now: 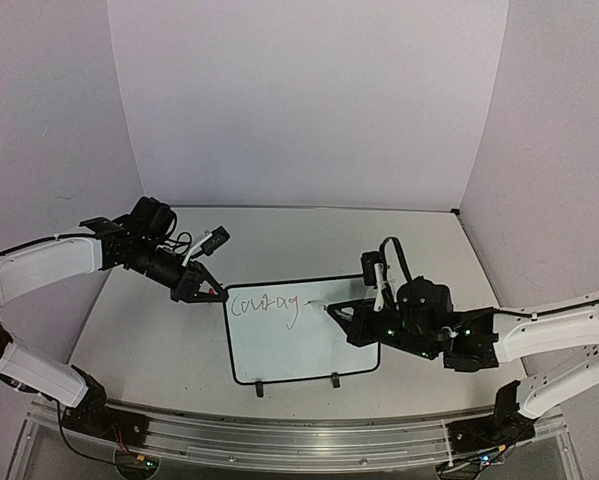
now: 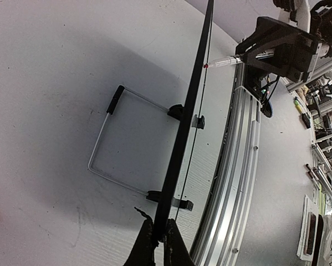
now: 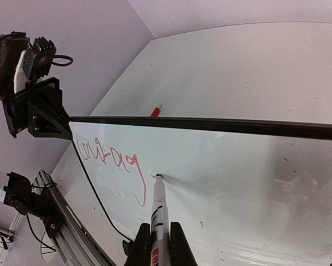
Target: Write a sentence on the whiteboard
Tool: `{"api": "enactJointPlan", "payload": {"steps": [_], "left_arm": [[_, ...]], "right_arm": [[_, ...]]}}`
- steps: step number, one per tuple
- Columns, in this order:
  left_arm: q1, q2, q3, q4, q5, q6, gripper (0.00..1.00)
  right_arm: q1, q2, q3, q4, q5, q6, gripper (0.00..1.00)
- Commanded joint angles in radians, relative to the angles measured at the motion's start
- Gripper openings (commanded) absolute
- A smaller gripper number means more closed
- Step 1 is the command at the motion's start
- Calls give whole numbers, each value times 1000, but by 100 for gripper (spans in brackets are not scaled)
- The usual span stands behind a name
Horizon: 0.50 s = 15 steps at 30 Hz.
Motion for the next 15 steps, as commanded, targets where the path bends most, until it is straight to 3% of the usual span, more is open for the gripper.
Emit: {"api": "enactJointPlan", "payload": {"steps": [1,15], "left_arm": [[-19,22,12,-11,-56,18,0],[-21,23,12,-10,-55,17,0]], "right_arm": [[-3,-17,29,-12,58,-18,0],[-3,41,75,19,35,-59,0]]}}
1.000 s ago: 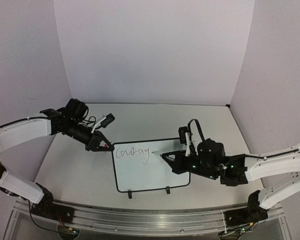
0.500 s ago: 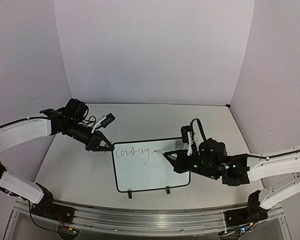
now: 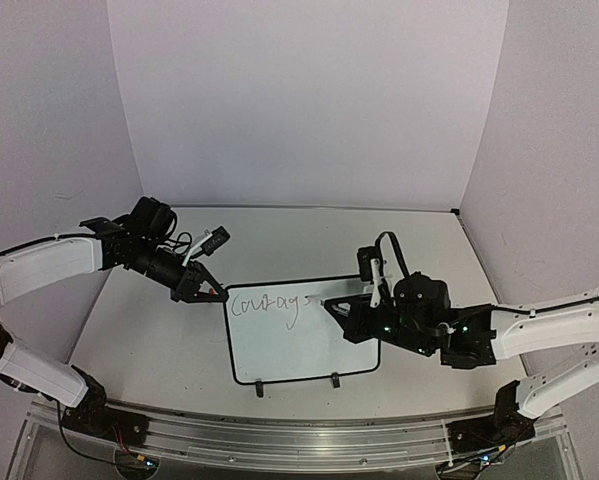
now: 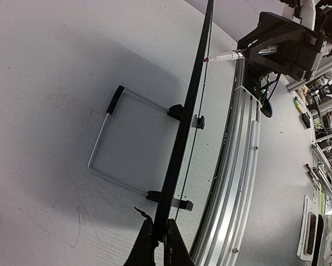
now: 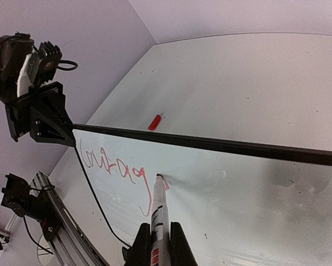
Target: Write a sentence on the whiteboard
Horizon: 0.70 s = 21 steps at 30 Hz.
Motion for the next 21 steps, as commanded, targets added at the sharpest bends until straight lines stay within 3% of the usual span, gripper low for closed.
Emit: {"api": "enactJointPlan", "payload": {"steps": [1,21], "left_arm": [[-20,23,12,-10,-55,17,0],[-19,21,12,-12,-55,17,0]], "right_arm": [[-3,26,39,20,19,-13,0],[-2,17,-15,-29,-47,72,0]]}}
